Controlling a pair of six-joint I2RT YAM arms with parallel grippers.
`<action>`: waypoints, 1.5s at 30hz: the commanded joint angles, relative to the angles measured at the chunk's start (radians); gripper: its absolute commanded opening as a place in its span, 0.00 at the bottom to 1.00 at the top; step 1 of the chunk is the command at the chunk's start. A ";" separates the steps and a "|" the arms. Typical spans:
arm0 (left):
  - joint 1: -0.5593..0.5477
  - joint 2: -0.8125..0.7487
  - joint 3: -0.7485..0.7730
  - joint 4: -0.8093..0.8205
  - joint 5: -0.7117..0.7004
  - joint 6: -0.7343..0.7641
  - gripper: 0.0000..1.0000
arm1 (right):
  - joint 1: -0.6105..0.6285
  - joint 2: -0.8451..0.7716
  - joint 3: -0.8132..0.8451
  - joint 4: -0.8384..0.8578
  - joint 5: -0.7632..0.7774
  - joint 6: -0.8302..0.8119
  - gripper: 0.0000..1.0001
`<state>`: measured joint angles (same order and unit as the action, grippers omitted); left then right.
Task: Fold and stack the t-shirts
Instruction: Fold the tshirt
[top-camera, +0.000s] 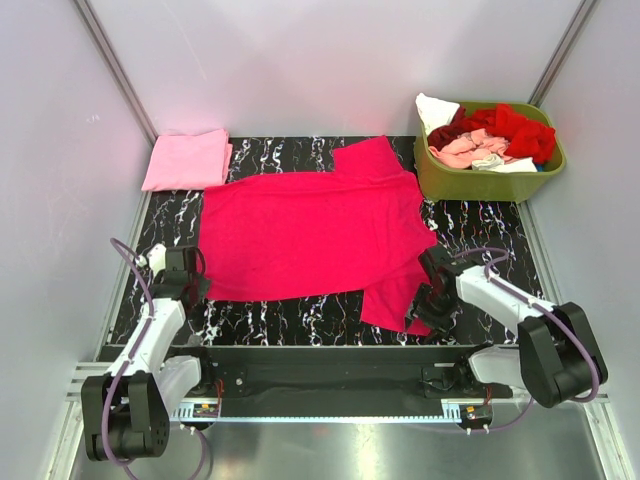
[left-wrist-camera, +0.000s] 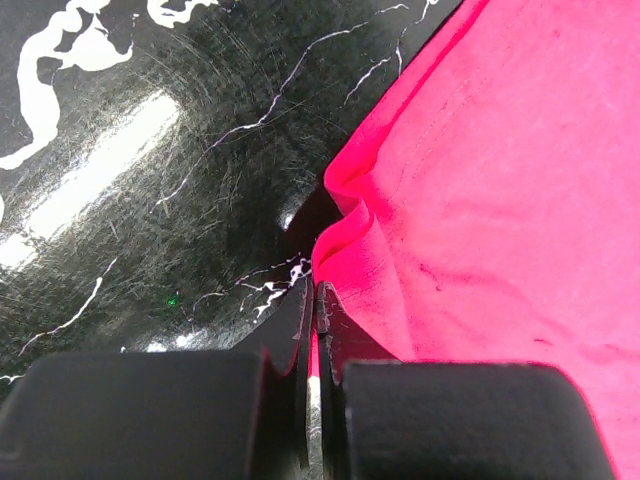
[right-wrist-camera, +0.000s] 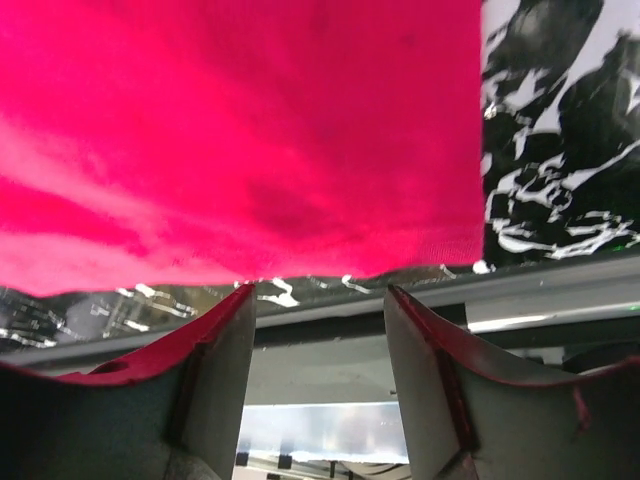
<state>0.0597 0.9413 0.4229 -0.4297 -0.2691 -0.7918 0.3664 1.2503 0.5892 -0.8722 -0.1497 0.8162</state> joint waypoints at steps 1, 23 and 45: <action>-0.001 -0.019 -0.007 0.049 0.001 0.014 0.00 | 0.009 0.021 0.026 0.029 0.071 0.001 0.60; -0.001 -0.003 0.001 0.046 0.001 0.013 0.00 | 0.011 0.098 0.098 0.064 0.202 -0.002 0.00; -0.041 -0.141 0.171 -0.375 0.392 -0.052 0.00 | 0.009 -0.391 0.254 -0.258 0.036 0.018 0.00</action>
<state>0.0231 0.8112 0.5117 -0.6895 0.0170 -0.8394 0.3714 0.9073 0.8082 -1.0340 -0.0971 0.8131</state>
